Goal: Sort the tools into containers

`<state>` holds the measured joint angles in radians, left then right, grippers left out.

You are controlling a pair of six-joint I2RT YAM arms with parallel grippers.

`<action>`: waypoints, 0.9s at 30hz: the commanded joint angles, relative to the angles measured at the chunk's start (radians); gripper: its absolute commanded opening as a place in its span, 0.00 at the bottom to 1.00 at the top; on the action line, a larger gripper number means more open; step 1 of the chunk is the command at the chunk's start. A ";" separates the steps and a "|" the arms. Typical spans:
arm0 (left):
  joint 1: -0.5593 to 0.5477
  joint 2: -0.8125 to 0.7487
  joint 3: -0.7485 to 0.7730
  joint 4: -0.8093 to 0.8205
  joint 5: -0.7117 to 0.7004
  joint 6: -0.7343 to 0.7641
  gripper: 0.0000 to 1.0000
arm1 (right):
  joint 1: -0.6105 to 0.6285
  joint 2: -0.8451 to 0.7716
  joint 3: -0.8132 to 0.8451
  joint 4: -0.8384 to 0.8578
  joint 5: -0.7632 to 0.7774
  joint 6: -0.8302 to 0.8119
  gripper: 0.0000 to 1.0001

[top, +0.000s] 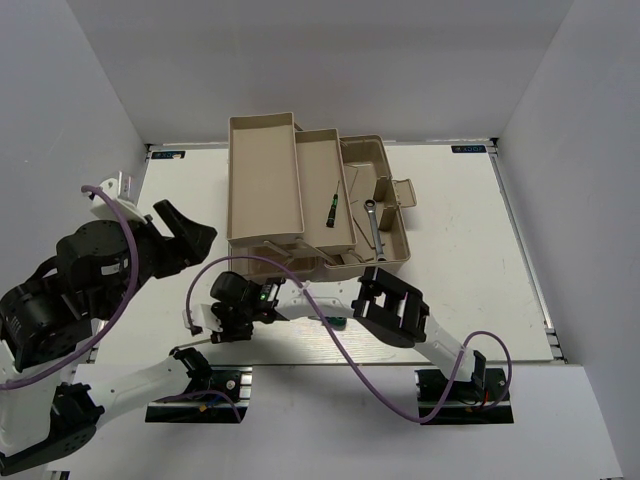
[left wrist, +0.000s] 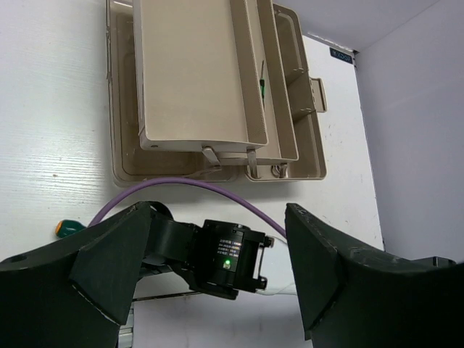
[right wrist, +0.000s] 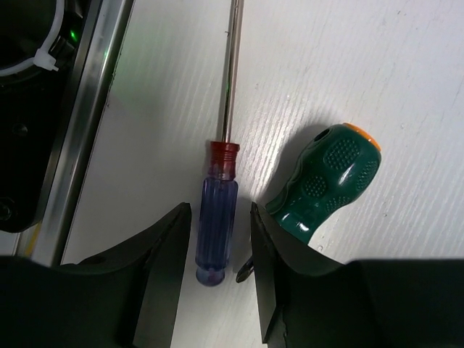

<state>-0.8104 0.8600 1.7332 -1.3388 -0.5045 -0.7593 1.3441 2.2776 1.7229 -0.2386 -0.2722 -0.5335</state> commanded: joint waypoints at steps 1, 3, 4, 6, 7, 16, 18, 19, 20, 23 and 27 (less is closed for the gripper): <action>0.005 -0.007 -0.003 0.007 0.009 0.000 0.85 | 0.006 0.039 0.033 -0.137 -0.004 -0.023 0.45; 0.005 -0.007 -0.003 0.007 0.009 0.000 0.85 | 0.006 0.042 0.038 -0.171 -0.010 -0.025 0.45; 0.005 -0.007 -0.003 0.007 0.009 0.000 0.85 | 0.003 0.043 0.035 -0.194 -0.013 -0.028 0.45; 0.005 -0.007 -0.003 0.007 0.018 0.000 0.85 | 0.004 0.045 0.024 -0.224 -0.024 -0.033 0.45; 0.005 -0.007 -0.003 0.007 0.018 0.000 0.85 | 0.004 0.040 0.024 -0.232 -0.024 -0.033 0.45; 0.005 -0.007 -0.003 0.016 0.027 0.000 0.85 | 0.003 0.013 -0.054 -0.248 -0.012 -0.031 0.38; 0.005 -0.007 -0.003 0.016 0.027 0.000 0.85 | 0.003 0.016 -0.054 -0.246 0.005 -0.020 0.35; 0.005 -0.007 -0.003 0.016 0.027 0.000 0.85 | 0.006 0.019 -0.052 -0.246 0.020 -0.011 0.33; 0.005 -0.007 -0.003 0.016 0.027 0.000 0.85 | 0.004 0.022 -0.048 -0.248 0.027 -0.007 0.31; 0.005 -0.007 -0.003 0.016 0.037 0.000 0.85 | 0.006 0.034 -0.033 -0.249 0.056 0.020 0.22; 0.005 -0.007 -0.014 0.007 0.037 -0.009 0.85 | 0.003 0.031 -0.028 -0.255 0.082 0.040 0.04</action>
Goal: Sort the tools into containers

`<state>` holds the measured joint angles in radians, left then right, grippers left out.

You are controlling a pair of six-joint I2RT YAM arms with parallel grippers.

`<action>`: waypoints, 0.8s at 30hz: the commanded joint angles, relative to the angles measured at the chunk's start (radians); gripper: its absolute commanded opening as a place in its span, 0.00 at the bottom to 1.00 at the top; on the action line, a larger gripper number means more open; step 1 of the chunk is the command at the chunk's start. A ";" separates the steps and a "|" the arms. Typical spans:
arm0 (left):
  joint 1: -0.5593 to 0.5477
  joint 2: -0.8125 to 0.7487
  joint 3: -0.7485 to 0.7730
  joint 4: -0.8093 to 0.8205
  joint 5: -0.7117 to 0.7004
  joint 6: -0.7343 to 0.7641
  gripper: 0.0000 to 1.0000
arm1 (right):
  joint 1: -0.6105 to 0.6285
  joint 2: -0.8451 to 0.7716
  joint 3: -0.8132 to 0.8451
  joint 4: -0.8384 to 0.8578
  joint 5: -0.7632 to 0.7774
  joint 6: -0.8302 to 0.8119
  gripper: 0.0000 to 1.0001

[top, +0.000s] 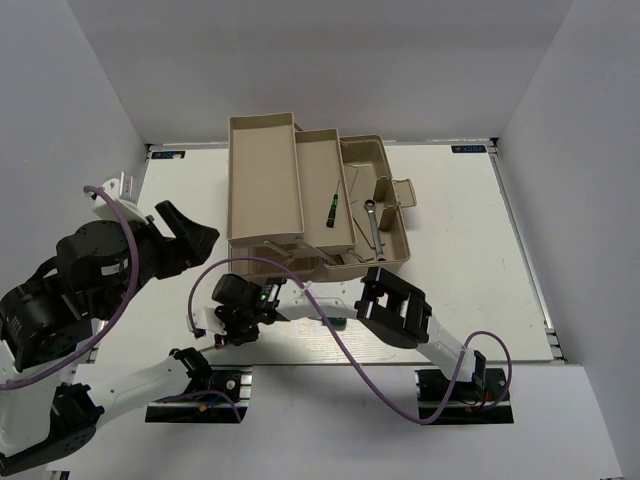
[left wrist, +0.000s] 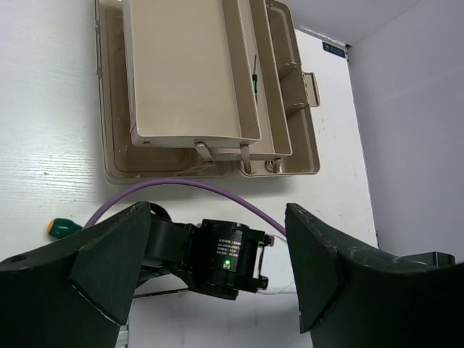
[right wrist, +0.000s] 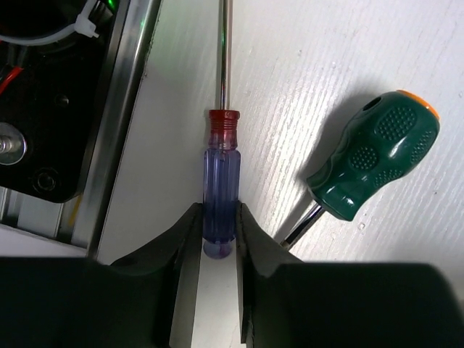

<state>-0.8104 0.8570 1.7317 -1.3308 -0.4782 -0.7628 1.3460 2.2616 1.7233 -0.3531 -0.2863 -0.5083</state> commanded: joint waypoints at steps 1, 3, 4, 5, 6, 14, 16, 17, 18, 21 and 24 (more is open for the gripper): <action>0.005 -0.004 -0.012 -0.001 0.010 -0.006 0.85 | -0.001 0.035 -0.033 -0.139 0.110 0.028 0.00; 0.005 -0.013 -0.038 -0.001 0.010 -0.015 0.85 | -0.007 -0.008 -0.050 -0.136 0.131 0.042 0.00; 0.005 -0.013 -0.038 -0.001 0.010 -0.015 0.85 | -0.016 -0.023 -0.068 -0.130 0.136 0.045 0.00; 0.005 -0.022 -0.053 -0.001 0.010 -0.015 0.85 | -0.024 -0.057 -0.095 -0.133 0.142 0.050 0.00; 0.005 -0.022 -0.070 -0.001 0.010 -0.024 0.85 | -0.027 -0.075 -0.109 -0.127 0.153 0.051 0.00; 0.005 -0.071 -0.185 -0.001 0.010 -0.052 0.85 | -0.085 -0.397 -0.408 -0.057 0.138 0.065 0.00; 0.005 -0.072 -0.216 -0.001 0.010 -0.073 0.85 | -0.097 -0.473 -0.471 -0.057 0.118 0.067 0.00; 0.005 -0.072 -0.225 -0.001 0.010 -0.073 0.85 | -0.103 -0.520 -0.514 -0.057 0.113 0.065 0.00; 0.005 -0.072 -0.236 -0.010 0.010 -0.099 0.85 | -0.105 -0.572 -0.533 -0.053 0.114 0.063 0.00; 0.005 -0.081 -0.274 -0.010 0.001 -0.136 0.85 | -0.117 -0.701 -0.629 -0.053 0.111 0.053 0.00; 0.005 -0.092 -0.322 -0.010 0.001 -0.184 0.82 | -0.131 -0.818 -0.712 -0.049 0.102 0.024 0.00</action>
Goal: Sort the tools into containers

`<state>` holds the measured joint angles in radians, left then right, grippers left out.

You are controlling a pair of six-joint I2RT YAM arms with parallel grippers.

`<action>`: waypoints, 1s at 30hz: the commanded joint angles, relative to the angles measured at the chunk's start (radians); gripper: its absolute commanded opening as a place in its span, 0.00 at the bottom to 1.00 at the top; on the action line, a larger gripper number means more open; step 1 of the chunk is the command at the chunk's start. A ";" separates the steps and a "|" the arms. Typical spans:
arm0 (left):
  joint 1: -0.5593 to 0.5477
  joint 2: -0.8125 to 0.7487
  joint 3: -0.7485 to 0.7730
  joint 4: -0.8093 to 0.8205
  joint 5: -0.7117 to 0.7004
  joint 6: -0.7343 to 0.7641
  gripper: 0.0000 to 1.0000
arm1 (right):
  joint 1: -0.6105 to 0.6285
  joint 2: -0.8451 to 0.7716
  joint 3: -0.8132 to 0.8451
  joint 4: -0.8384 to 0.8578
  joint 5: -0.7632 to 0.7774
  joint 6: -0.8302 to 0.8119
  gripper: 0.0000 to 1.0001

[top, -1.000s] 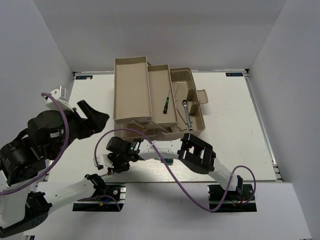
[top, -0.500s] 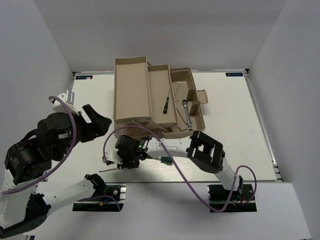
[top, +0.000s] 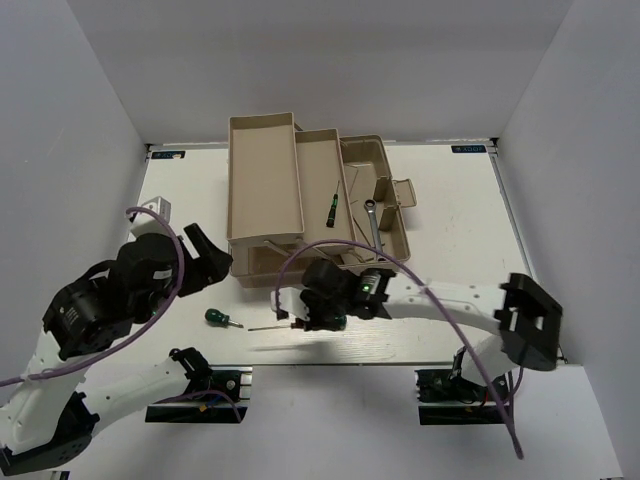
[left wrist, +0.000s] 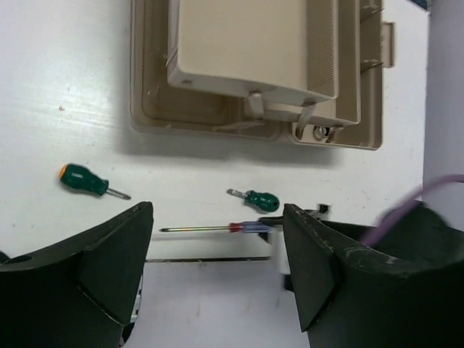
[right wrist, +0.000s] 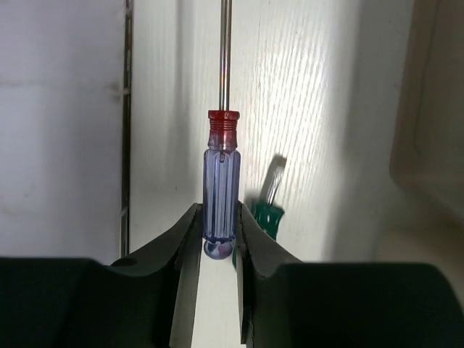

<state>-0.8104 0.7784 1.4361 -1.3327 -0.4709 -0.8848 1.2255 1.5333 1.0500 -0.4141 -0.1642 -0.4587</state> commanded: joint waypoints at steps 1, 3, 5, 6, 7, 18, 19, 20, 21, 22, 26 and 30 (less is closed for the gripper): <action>0.005 -0.024 -0.057 -0.008 -0.006 -0.090 0.82 | -0.018 -0.110 -0.073 0.015 -0.023 -0.034 0.00; 0.005 -0.034 -0.126 -0.008 -0.006 -0.127 0.80 | -0.026 -0.197 -0.097 -0.009 -0.027 -0.052 0.00; 0.005 -0.056 -0.216 0.003 -0.006 -0.208 0.76 | -0.050 -0.306 -0.125 -0.014 -0.041 -0.075 0.00; 0.005 -0.056 -0.247 0.003 -0.006 -0.209 0.76 | -0.070 -0.335 -0.149 -0.011 -0.041 -0.084 0.00; 0.005 -0.070 -0.278 0.012 -0.006 -0.256 0.75 | -0.084 -0.411 -0.166 -0.003 -0.066 -0.112 0.00; -0.006 -0.232 -0.500 -0.046 -0.092 -0.563 0.81 | -0.146 -0.657 -0.065 0.081 0.190 -0.078 0.00; -0.006 -0.232 -0.525 -0.046 -0.092 -0.577 0.81 | -0.153 -0.651 -0.052 0.087 0.215 -0.054 0.00; -0.006 -0.247 -0.537 -0.046 -0.101 -0.588 0.81 | -0.162 -0.650 -0.026 0.096 0.242 -0.038 0.00; -0.006 -0.248 -0.549 -0.031 -0.101 -0.597 0.81 | -0.172 -0.633 0.005 0.092 0.327 -0.025 0.00; -0.006 -0.248 -0.562 -0.014 -0.101 -0.597 0.81 | -0.175 -0.616 0.014 0.103 0.356 0.007 0.00; -0.006 -0.235 -0.626 0.009 -0.101 -0.609 0.81 | -0.224 -0.561 0.056 0.139 0.491 0.084 0.00; -0.006 -0.235 -0.655 0.020 -0.123 -0.628 0.82 | -0.305 -0.455 0.145 0.141 0.537 0.216 0.00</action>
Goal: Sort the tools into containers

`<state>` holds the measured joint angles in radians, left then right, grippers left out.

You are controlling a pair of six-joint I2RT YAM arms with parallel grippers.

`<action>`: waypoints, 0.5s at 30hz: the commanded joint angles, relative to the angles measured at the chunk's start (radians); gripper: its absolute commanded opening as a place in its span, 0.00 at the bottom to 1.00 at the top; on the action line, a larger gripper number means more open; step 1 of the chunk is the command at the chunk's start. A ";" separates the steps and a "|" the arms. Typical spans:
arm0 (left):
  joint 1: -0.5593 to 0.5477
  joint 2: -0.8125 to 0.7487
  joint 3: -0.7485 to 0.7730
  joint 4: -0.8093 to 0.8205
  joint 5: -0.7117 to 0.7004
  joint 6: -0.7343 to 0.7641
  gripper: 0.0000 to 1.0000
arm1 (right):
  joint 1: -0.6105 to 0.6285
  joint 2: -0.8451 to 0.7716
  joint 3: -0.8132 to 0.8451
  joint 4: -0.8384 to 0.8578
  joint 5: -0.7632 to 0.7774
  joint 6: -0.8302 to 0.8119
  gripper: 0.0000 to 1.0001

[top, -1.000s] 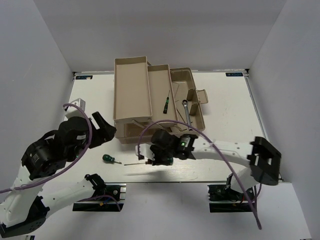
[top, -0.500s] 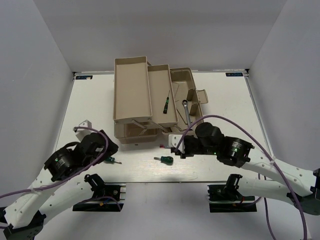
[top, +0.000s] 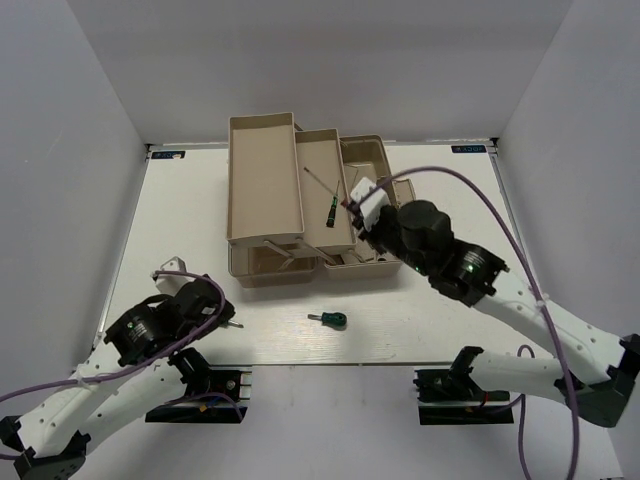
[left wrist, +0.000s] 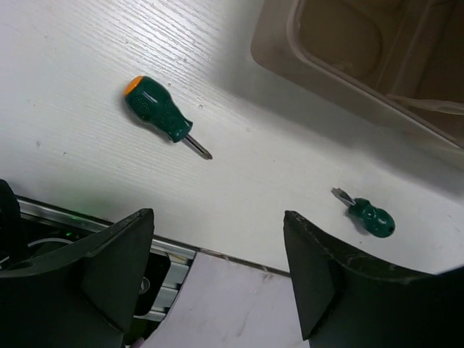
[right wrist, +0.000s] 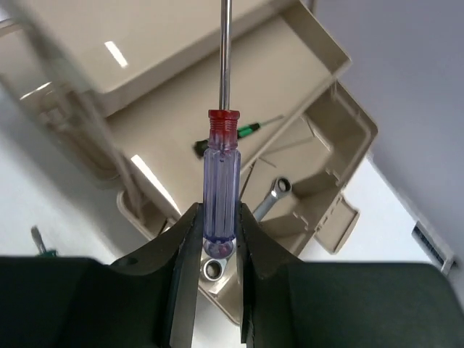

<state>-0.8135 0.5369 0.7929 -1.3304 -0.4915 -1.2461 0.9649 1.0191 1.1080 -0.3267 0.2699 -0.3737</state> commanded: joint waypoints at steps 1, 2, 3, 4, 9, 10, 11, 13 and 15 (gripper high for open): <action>-0.003 0.006 -0.027 0.017 -0.102 -0.266 0.82 | -0.067 0.082 0.108 0.046 0.106 0.157 0.00; -0.003 0.006 -0.041 0.017 -0.117 -0.266 0.82 | -0.081 0.145 0.145 0.019 0.107 0.230 0.00; -0.003 0.006 -0.055 0.028 -0.131 -0.266 0.82 | -0.107 0.168 0.180 0.008 0.100 0.254 0.00; -0.003 0.006 -0.055 0.040 -0.140 -0.266 0.82 | -0.129 0.237 0.215 -0.018 0.088 0.281 0.00; -0.003 0.075 -0.086 0.071 -0.160 -0.254 0.83 | -0.219 0.406 0.381 -0.115 -0.081 0.489 0.00; -0.003 0.087 -0.086 0.071 -0.160 -0.242 0.83 | -0.235 0.450 0.412 -0.127 -0.104 0.516 0.00; -0.003 0.113 -0.086 0.080 -0.160 -0.242 0.85 | -0.241 0.488 0.423 -0.156 -0.151 0.535 0.00; 0.007 0.135 -0.107 0.094 -0.160 -0.233 0.85 | -0.265 0.541 0.460 -0.181 -0.205 0.555 0.00; 0.007 0.165 -0.122 0.131 -0.151 -0.233 0.85 | -0.281 0.590 0.470 -0.204 -0.259 0.561 0.00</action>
<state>-0.8127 0.6739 0.6933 -1.2556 -0.5434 -1.2434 0.7025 1.5692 1.5276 -0.4587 0.1314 0.1001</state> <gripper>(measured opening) 0.845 0.266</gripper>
